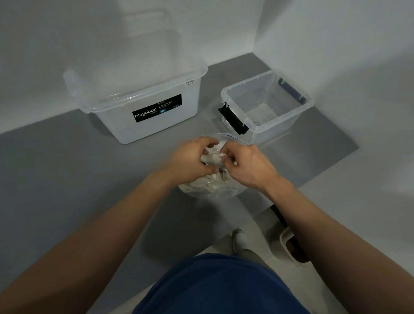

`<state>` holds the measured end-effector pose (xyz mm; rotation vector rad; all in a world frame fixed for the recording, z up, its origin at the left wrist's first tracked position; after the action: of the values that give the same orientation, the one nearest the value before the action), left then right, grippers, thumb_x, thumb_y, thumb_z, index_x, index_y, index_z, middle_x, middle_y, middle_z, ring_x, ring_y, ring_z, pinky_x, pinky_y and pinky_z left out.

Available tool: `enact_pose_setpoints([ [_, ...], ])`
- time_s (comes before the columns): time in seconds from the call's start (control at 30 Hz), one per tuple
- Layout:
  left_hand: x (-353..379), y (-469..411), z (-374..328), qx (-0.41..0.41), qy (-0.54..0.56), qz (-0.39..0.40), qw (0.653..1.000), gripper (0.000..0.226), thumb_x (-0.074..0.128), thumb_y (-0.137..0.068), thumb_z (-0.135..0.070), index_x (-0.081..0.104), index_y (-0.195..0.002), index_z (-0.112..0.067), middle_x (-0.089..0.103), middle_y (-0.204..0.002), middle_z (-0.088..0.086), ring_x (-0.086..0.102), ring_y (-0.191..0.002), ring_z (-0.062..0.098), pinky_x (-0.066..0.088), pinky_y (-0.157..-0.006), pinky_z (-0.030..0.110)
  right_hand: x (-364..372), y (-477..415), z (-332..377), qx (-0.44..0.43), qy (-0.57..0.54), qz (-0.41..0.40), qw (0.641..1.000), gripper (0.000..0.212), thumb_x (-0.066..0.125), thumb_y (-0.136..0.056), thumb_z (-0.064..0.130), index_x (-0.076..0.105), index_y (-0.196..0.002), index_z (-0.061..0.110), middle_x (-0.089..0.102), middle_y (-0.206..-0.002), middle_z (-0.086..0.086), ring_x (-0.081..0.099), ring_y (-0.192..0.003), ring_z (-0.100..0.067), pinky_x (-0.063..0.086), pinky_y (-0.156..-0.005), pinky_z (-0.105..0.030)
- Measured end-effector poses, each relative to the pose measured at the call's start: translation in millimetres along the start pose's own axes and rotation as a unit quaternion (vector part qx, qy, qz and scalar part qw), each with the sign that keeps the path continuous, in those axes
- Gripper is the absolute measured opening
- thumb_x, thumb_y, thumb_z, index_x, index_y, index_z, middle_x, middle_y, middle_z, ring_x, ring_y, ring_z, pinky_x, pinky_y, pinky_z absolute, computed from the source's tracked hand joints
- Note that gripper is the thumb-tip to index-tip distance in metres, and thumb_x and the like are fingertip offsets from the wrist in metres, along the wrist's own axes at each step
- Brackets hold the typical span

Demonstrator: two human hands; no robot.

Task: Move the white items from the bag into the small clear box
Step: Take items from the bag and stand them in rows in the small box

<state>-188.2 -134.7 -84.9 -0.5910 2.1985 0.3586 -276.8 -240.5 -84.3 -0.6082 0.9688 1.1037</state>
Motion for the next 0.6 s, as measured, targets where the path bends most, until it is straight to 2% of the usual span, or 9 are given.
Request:
enact_pose_setpoints([
  [0.1,-7.8,1.9,-1.1,-0.009,0.050,0.007,0.999,0.053,0.082,-0.083,-0.032,0.065,-0.130,-0.017,0.071,-0.122,-0.001,0.068,-0.105,0.012,0.051,-0.091,0.023,-12.4,-1.2,5.1,-0.019,-0.069,0.013,0.997,0.009,0.057,-0.098,0.027,0.064,-0.104,0.025,0.071,-0.090,0.007,0.067,-0.082,-0.015,0.057,-0.078,-0.042],
  [0.2,-7.2,4.9,4.7,-0.063,0.155,0.026,0.986,0.020,0.077,-0.090,-0.026,0.074,-0.106,-0.013,0.078,-0.088,0.007,0.072,-0.073,0.015,0.055,-0.072,0.020,-23.4,-3.1,9.5,-0.023,-0.099,0.018,0.995,0.010,0.061,-0.099,0.028,0.067,-0.107,0.025,0.070,-0.096,0.013,0.067,-0.088,-0.008,0.056,-0.080,-0.031],
  [0.27,-5.5,7.6,7.3,-0.097,0.248,0.018,0.964,0.015,0.075,-0.092,-0.019,0.074,-0.101,-0.007,0.077,-0.086,0.014,0.071,-0.064,0.016,0.058,-0.066,0.025,-27.3,-4.1,4.7,-0.003,-0.153,0.005,0.988,0.015,0.066,-0.096,0.032,0.068,-0.111,0.028,0.069,-0.099,0.014,0.068,-0.089,-0.004,0.055,-0.080,-0.024],
  [0.33,-2.4,11.4,10.3,-0.129,0.340,0.002,0.931,0.017,0.073,-0.093,-0.014,0.071,-0.106,-0.002,0.075,-0.092,0.016,0.075,-0.074,0.022,0.062,-0.066,0.026,-28.0,-4.0,-3.3,0.028,-0.239,-0.007,0.971,0.021,0.072,-0.093,0.034,0.070,-0.113,0.029,0.070,-0.102,0.011,0.071,-0.088,-0.007,0.056,-0.078,-0.025],
  [0.43,5.8,17.0,14.2,-0.165,0.450,-0.006,0.878,0.023,0.070,-0.095,-0.012,0.065,-0.114,0.000,0.075,-0.105,0.018,0.076,-0.093,0.032,0.064,-0.079,0.034,-26.6,-0.5,-7.3,0.047,-0.336,0.007,0.941,0.019,0.078,-0.090,0.023,0.074,-0.108,0.024,0.074,-0.100,0.003,0.074,-0.085,-0.016,0.056,-0.073,-0.025],
  [0.5,9.8,19.6,12.8,-0.173,0.508,-0.007,0.844,0.024,0.067,-0.097,-0.013,0.060,-0.116,0.000,0.074,-0.110,0.019,0.075,-0.097,0.032,0.062,-0.084,0.036,-25.8,1.8,-5.3,0.047,-0.359,0.020,0.932,0.024,0.081,-0.086,0.019,0.074,-0.108,0.024,0.074,-0.100,0.001,0.074,-0.087,-0.020,0.059,-0.075,-0.026],
  [0.6,12.5,21.8,8.8,-0.182,0.568,-0.015,0.803,0.025,0.063,-0.099,-0.013,0.055,-0.120,-0.003,0.074,-0.112,0.022,0.076,-0.093,0.029,0.063,-0.081,0.032,-23.3,2.0,-4.2,0.057,-0.390,0.022,0.919,0.028,0.082,-0.085,0.016,0.074,-0.111,0.021,0.074,-0.103,-0.004,0.074,-0.090,-0.022,0.062,-0.079,-0.030],
])
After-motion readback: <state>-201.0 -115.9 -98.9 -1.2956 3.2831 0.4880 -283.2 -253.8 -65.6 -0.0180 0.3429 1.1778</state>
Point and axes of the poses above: each hand's wrist, its own y-axis away from the middle knuckle, its own x-axis out of the palm, z = x × y, the point moved 8 cm from there along -y, towards the middle knuckle
